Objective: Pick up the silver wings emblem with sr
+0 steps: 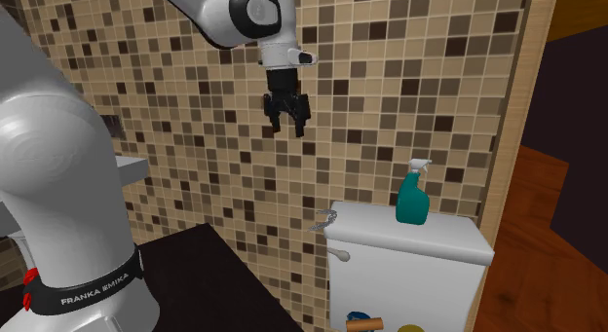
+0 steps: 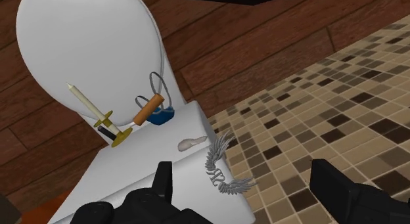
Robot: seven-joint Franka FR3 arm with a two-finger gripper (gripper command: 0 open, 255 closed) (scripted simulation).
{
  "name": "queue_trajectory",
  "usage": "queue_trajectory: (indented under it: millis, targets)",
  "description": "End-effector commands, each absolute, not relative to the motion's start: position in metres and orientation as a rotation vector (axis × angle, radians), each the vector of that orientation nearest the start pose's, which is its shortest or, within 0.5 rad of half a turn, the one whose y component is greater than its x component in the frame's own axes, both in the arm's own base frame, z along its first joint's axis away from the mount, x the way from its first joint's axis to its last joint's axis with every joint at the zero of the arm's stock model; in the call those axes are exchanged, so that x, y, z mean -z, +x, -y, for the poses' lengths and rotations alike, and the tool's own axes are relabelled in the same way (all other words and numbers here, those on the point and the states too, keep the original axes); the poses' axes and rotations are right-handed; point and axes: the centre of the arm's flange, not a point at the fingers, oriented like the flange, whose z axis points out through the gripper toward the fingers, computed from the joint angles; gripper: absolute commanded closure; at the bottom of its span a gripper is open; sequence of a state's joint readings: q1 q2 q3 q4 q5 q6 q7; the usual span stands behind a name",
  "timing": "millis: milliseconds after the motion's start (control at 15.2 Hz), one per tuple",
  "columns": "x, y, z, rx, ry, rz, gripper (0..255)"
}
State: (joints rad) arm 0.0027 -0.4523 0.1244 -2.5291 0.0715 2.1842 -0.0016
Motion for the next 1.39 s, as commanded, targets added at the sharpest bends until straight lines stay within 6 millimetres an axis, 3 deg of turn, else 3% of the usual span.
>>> queue_trajectory:
  millis: [0, 1320]
  targets:
    - [-0.417, 0.423, -0.064, 0.177, -3.133, 0.133, 0]
    - [-0.196, 0.56, -0.107, 0.271, -3.247, 0.191, 0]
